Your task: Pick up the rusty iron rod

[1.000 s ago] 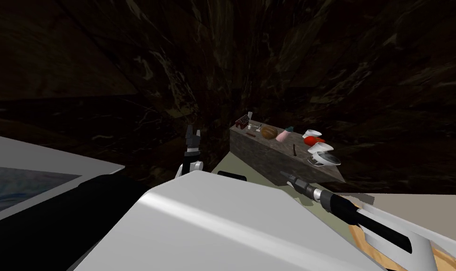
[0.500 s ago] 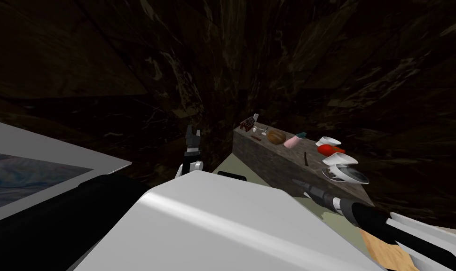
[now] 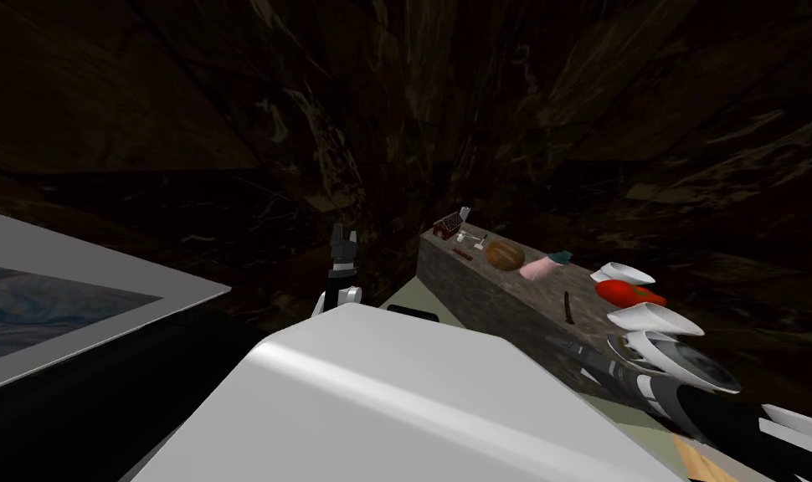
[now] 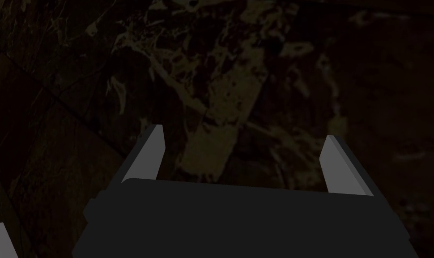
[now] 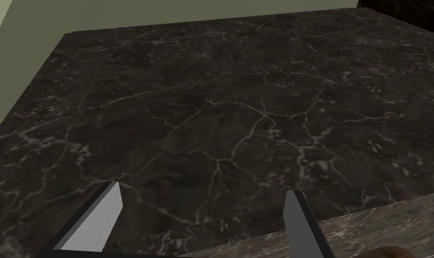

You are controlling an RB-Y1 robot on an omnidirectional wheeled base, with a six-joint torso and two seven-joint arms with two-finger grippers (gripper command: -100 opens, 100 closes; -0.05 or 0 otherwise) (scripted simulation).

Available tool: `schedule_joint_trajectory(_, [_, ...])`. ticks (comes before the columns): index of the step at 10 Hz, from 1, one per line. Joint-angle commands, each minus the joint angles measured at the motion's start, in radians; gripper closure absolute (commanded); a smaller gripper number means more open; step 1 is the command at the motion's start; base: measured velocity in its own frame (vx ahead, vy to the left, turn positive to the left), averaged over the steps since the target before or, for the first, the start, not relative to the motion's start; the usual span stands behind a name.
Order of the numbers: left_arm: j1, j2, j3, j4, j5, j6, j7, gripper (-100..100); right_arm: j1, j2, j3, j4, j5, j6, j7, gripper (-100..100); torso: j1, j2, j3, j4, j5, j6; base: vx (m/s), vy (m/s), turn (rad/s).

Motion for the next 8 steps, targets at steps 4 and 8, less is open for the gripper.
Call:
schedule_joint_trajectory(4, [0.0,0.0,0.0,0.0,0.0,0.0,0.0,0,-0.046,-0.015,0.092,0.082,0.064,-0.002,-0.075,-100,0.001,0.004,0.003,0.001,0.0,-0.001,0.113,-0.086,0.14])
schedule_joint_trajectory(8, [0.0,0.0,0.0,0.0,0.0,0.0,0.0,0,-0.039,-0.025,0.133,0.133,0.071,-0.003,-0.101,-100,0.005,0.008,0.004,0.002,0.0,0.001,0.101,-0.093,0.092])
